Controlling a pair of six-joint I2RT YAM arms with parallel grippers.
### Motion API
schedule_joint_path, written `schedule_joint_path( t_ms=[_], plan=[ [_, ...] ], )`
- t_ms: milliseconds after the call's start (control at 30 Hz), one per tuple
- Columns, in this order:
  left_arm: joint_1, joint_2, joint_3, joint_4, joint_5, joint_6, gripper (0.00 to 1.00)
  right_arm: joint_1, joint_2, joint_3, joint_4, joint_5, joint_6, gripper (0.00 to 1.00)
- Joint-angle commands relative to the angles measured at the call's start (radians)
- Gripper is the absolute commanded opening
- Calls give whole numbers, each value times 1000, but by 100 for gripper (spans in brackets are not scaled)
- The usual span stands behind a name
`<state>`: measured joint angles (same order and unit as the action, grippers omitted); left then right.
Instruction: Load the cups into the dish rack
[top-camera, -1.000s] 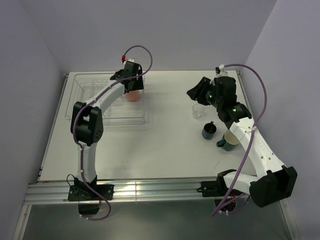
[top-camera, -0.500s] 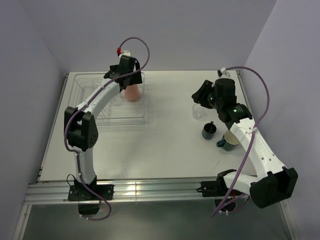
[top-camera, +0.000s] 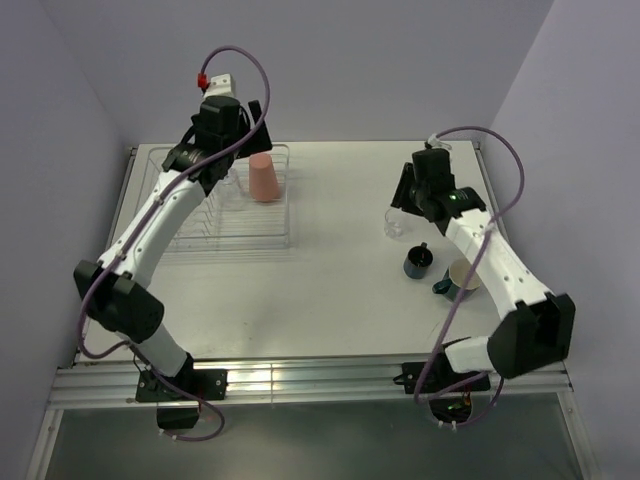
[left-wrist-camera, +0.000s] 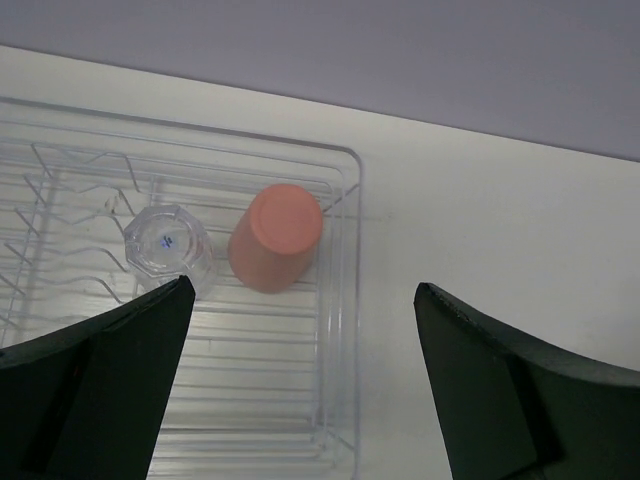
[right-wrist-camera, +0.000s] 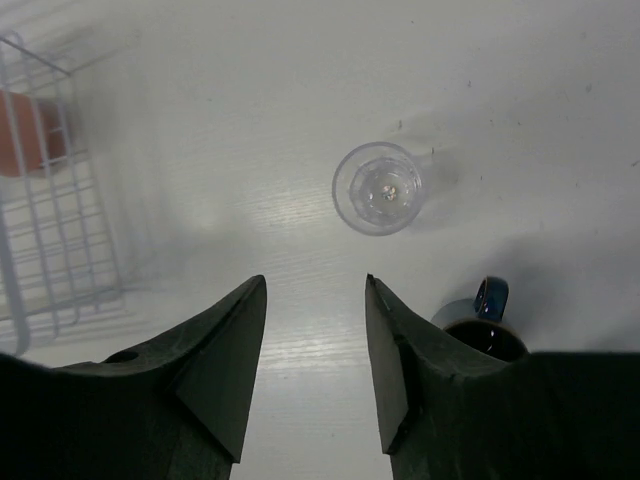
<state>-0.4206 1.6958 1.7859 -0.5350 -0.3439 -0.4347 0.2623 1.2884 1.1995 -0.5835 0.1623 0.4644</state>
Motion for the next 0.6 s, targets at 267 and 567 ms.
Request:
schedule_joint_path(
  t_ms=[267,567],
  plan=[
    [-32,-357,-281,67,158,-78,99,6,310,159,-42,29,-49,45],
    [-32,-433,-333,50,171,-58,99,20,442,224,-56,51,-49,43]
  ],
)
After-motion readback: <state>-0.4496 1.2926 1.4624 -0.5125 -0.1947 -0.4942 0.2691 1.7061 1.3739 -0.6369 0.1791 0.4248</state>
